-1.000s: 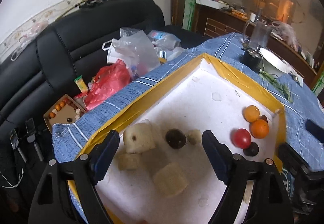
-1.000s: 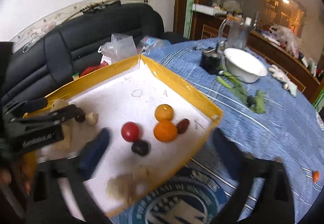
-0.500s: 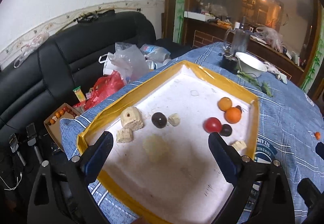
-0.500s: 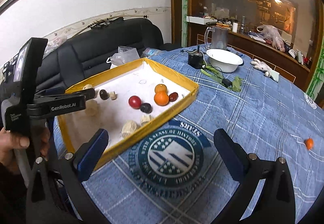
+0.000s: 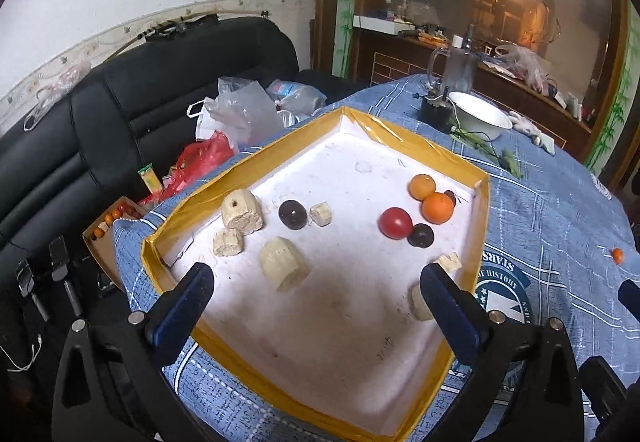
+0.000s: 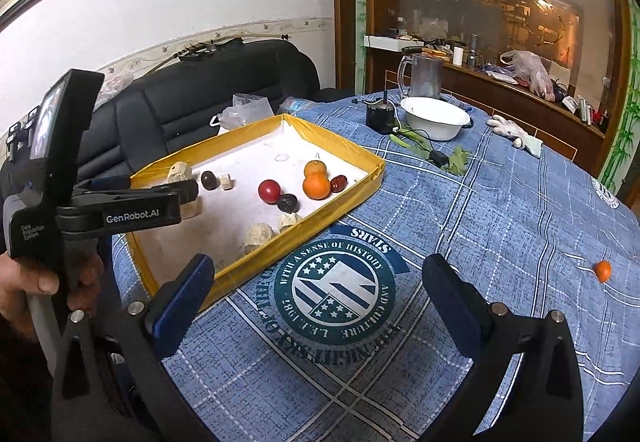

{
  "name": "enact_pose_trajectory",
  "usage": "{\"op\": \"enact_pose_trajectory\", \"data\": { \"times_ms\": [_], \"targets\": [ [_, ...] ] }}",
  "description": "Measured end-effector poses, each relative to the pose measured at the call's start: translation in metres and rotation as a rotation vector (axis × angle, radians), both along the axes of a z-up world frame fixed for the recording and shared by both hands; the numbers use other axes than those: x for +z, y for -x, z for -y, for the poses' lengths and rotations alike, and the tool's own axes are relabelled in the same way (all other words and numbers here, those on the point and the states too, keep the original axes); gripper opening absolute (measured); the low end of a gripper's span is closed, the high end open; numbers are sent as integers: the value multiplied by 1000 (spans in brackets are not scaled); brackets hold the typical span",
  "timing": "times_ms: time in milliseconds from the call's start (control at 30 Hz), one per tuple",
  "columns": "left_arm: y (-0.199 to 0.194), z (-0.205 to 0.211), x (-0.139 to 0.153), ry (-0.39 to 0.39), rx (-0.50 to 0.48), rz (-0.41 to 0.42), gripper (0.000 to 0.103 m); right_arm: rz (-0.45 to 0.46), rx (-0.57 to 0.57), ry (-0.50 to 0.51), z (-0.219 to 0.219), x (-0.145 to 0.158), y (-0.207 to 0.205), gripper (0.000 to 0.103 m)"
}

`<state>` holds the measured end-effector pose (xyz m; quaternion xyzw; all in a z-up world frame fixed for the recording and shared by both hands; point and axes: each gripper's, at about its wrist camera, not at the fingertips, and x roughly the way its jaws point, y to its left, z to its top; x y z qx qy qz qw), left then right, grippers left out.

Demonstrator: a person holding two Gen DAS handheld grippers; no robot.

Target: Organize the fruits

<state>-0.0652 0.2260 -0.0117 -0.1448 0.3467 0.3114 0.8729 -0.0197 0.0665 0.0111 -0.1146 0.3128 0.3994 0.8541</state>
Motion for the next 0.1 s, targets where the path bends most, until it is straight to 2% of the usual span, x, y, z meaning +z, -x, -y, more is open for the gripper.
{"op": "enact_pose_trajectory", "data": {
  "times_ms": [100],
  "targets": [
    [0,3,0,-22,-5,1,102,0,2,0,-1,0,0,103]
  ]
}}
